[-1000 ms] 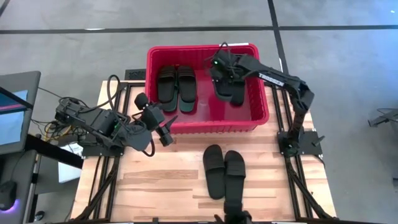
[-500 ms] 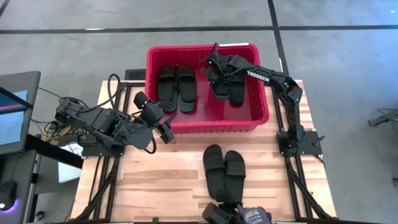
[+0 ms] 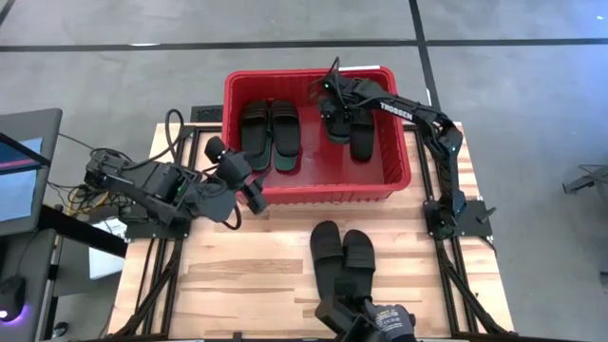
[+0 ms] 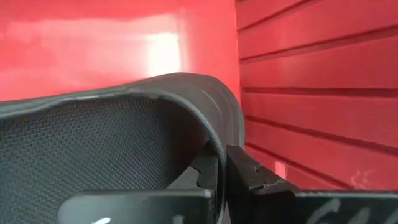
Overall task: Pick and place slides into bin
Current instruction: Put the black slide into the red bin
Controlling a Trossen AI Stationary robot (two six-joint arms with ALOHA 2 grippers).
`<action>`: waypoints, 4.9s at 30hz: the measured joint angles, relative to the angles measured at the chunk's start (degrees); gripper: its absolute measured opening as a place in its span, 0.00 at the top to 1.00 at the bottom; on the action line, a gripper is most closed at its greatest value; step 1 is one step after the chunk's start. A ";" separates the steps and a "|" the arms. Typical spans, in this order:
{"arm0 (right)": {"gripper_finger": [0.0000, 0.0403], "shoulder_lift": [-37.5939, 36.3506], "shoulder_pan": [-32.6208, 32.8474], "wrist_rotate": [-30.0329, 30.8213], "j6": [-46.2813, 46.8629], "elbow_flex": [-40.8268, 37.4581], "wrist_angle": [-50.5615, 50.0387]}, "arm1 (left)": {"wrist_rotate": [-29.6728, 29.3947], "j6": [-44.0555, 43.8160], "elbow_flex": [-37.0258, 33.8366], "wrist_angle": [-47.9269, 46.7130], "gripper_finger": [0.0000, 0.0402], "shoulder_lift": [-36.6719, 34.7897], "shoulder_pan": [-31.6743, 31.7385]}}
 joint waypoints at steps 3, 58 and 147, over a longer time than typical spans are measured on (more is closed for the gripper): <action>1.00 0.00 0.03 -0.33 -0.06 -0.28 -0.31 | 0.07 0.84 0.00 -0.02 0.45 0.00 0.62; 1.00 3.60 -3.83 -4.89 -5.40 -0.17 -1.55 | 0.30 0.23 -0.02 -0.02 0.45 0.04 1.25; 0.43 3.39 0.75 11.81 -1.96 -0.26 -3.18 | 6.26 -2.20 -0.02 -1.89 0.45 0.04 -0.32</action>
